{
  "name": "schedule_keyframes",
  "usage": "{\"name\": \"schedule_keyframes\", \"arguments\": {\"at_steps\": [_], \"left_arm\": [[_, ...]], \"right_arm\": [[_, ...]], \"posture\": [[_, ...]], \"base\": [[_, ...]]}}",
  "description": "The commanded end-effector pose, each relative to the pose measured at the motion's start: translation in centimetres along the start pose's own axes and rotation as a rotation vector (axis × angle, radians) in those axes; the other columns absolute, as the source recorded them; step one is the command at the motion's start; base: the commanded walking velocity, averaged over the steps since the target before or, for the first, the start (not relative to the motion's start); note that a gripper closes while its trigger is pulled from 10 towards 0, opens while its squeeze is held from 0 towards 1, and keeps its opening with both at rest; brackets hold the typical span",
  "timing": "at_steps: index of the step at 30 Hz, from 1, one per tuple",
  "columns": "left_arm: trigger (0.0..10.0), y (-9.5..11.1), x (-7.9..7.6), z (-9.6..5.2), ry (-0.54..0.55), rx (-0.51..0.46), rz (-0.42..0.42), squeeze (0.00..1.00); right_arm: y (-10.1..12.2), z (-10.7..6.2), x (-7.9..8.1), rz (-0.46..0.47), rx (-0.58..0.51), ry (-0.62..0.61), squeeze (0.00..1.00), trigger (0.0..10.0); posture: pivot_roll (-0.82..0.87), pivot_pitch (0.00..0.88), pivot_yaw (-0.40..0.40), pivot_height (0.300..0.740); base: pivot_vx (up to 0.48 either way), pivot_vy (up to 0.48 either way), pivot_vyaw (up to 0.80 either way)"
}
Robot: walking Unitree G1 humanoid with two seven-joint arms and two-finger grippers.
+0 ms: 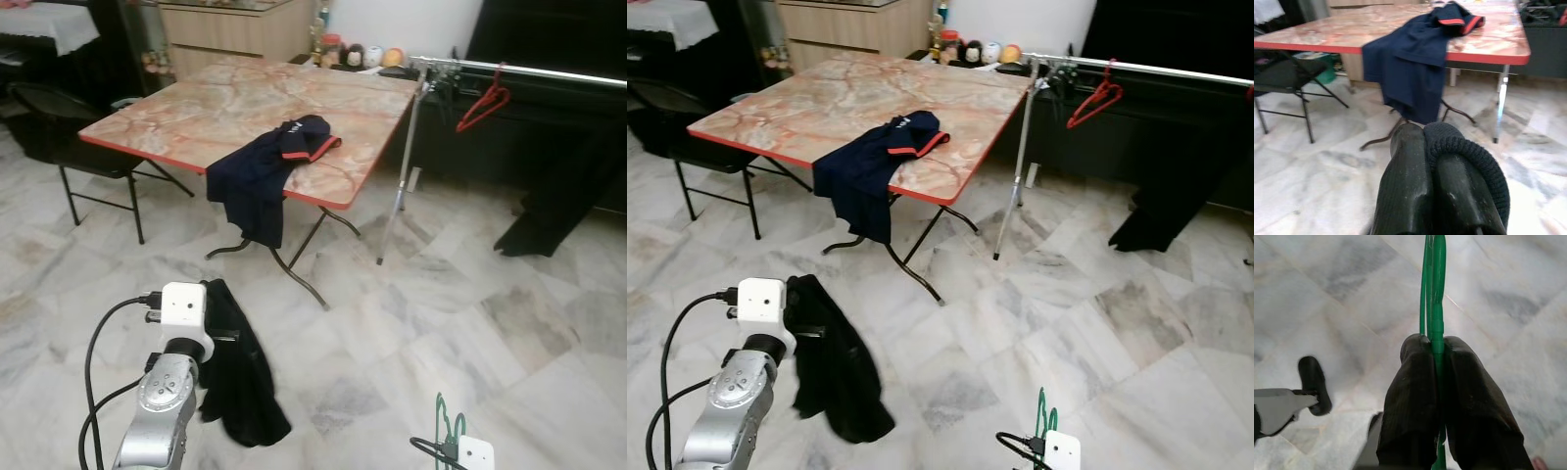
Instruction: Hang hanger
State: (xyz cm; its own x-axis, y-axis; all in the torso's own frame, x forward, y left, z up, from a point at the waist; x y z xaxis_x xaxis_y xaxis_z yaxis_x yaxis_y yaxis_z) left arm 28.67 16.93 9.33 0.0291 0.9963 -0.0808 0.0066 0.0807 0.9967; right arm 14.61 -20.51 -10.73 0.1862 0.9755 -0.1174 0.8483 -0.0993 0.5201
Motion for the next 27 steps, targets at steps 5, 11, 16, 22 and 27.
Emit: {"name": "schedule_keyframes", "arguments": {"at_steps": [5, 11, 16, 22, 27], "left_arm": [[10.0, 0.49, -0.23, -0.06, -0.006, -0.012, -0.013, 0.0], [10.0, 0.53, -0.37, 0.01, -0.009, -0.013, -0.018, 0.0], [10.0, 0.51, -0.32, 0.0, -0.008, -0.012, -0.016, 0.0], [10.0, 0.72, -0.36, 0.16, -0.009, -0.019, -0.021, 0.0], [10.0, 0.76, -0.39, 0.15, -0.011, -0.02, -0.022, 0.0]], "right_arm": [[0.03, 0.01, -0.13, 0.011, -0.001, -0.006, 0.0, 10.0], [0.0, 0.0, -0.24, 0.014, 0.0, -0.013, 0.0, 10.0], [-0.14, -0.01, -0.25, 0.033, 0.009, -0.02, 0.0, 10.0], [-0.03, 0.0, -0.35, 0.041, 0.005, -0.033, 0.0, 10.0], [0.04, -0.01, -0.25, 0.03, -0.005, -0.029, 0.0, 10.0]], "posture": [[0.13, 0.0, -0.032, 0.74], [0.13, 0.0, -0.032, 0.74], [0.13, 0.0, -0.034, 0.74], [0.13, 0.0, -0.032, 0.74], [0.13, 0.0, -0.031, 0.74]], "base": [[0.0, 0.052, 0.0], [0.0, 0.274, 0.0], [0.0, 0.272, 0.0], [0.0, 0.272, -0.53], [0.0, 0.274, 0.0]]}}
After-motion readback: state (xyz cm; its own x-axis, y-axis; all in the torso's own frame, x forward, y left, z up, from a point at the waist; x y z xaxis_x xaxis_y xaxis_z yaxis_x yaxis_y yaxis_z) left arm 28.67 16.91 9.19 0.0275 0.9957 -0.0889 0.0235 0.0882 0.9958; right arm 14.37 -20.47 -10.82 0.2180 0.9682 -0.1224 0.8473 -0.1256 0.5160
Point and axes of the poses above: a point about 5 cm out from each wrist's last joint towards the gripper, its own z axis pointing out of the wrist towards the gripper, its own y axis along the axis of the wrist's last joint, x = y × z, the point moved 1 cm from there along z, pointing out of the wrist towards the gripper, and after that the axes turned 8 degrees about -z, right-handed, at the moved point
